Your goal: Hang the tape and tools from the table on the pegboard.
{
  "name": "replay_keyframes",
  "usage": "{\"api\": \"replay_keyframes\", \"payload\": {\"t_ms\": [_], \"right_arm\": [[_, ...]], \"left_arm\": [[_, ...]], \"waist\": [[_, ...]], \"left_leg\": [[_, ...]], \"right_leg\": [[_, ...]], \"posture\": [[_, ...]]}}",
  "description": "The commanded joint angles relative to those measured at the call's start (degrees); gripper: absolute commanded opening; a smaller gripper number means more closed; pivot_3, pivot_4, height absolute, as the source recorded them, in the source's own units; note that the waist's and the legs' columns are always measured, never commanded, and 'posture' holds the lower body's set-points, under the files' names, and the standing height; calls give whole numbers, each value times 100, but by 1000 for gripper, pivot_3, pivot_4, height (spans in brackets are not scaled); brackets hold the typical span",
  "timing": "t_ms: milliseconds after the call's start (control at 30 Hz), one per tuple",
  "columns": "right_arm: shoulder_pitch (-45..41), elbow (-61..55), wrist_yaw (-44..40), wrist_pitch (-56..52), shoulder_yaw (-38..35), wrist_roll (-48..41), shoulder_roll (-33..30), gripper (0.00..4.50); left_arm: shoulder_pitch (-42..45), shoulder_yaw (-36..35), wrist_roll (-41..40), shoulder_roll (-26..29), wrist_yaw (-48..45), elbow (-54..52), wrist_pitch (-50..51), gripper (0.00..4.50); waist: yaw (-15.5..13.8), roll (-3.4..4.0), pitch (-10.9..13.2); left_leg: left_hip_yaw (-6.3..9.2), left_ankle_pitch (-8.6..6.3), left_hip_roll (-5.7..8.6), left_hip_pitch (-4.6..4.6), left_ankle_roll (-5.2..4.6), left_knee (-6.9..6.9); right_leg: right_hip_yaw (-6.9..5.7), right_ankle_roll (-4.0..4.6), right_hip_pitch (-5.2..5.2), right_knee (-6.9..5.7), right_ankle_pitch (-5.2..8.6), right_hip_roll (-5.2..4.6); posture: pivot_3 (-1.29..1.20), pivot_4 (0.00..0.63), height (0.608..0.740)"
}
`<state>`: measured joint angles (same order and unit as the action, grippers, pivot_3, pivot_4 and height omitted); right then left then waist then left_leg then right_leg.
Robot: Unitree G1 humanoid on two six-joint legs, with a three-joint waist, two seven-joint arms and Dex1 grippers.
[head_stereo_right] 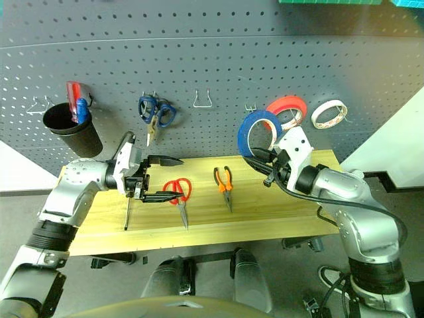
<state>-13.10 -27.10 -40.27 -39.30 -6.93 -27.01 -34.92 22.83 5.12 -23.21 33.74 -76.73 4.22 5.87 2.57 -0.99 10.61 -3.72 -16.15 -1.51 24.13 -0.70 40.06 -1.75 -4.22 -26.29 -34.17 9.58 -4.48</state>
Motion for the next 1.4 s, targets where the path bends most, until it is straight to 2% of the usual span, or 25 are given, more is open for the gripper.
{"api": "replay_keyframes", "payload": {"t_ms": [33, 267, 467, 733, 800, 833, 1000, 1100, 1233, 1400], "right_arm": [[-313, 620, -74, 610, 284, 363, 44, 633], [-1316, 2617, -84, 1857, 1042, 1253, 478, 633], [-2044, 4313, 190, 2819, 1247, 1871, 923, 633], [-2524, 5478, 325, 3491, 1393, 2320, 1395, 633], [-2595, 5687, 429, 3556, 1407, 2458, 1453, 1361], [-2616, 5736, 445, 3534, 1392, 2472, 1476, 1546], [-2536, 5321, 391, 3501, 1089, 2205, 1455, 3186], [-2269, 4557, -30, 3067, 992, 1908, 1196, 4064], [-1600, 2638, -865, 1583, 850, 958, 505, 4064], [-993, 938, -1107, 0, 629, 115, -349, 4064]], "left_arm": [[56, -163, -15, 10, 88, -75, -171, 4500], [66, -230, -93, 13, 152, -95, -246, 4500], [189, -379, -154, 66, 343, -206, -48, 4500], [265, -457, -105, 76, 531, -219, 24, 4500], [267, -452, -83, 59, 557, -212, 7, 4500], [262, -448, -75, 49, 569, -214, -4, 4500], [208, -438, -69, 27, 647, -238, -28, 4500], [150, -440, -99, 28, 667, -293, 9, 4500], [-4, -477, -316, 15, 683, -566, 243, 4500], [-192, -506, -247, 81, 836, -787, 314, 4500]], "waist": [[-2, -4, -33], [14, -2, -106], [-2, 2, -122], [28, 9, -205], [29, 11, -233], [27, 12, -250], [-1, 13, -261], [-14, 13, -263], [-52, 14, -269], [-49, 11, -273]], "left_leg": [[-1, 0, 1, -1, 0, 0], [-14, 1, 1, -26, 0, 0], [-16, 1, -6, -67, 1, -4], [-23, 2, -7, -83, 3, -4], [-24, 3, -9, -93, 4, -4], [-24, 3, -10, -95, 5, -4], [-24, 5, -14, -103, 9, -4], [-24, 6, -15, -99, 10, -4], [-23, 5, -18, -94, 9, -7], [-25, 5, -22, -103, 10, -7]], "right_leg": [[0, -3, 2, 0, -2, 0], [11, 5, 20, 0, -6, 4], [12, 4, 61, 1, -9, 12], [20, -7, 74, -1, -18, 14], [21, -4, 82, -2, -19, 16], [21, -3, 83, -4, -20, 17], [23, 1, 88, -8, -21, 21], [24, 1, 87, -5, -21, 21], [23, -1, 86, 1, -20, 19], [23, 19, 87, -3, -11, 18]], "posture": [[-91, 78, 740], [-57, 65, 740], [-34, 50, 740], [-15, 38, 740], [-12, 38, 740], [-11, 39, 740], [-9, 42, 740], [-4, 44, 740], [-1, 50, 740], [7, 63, 740]]}}
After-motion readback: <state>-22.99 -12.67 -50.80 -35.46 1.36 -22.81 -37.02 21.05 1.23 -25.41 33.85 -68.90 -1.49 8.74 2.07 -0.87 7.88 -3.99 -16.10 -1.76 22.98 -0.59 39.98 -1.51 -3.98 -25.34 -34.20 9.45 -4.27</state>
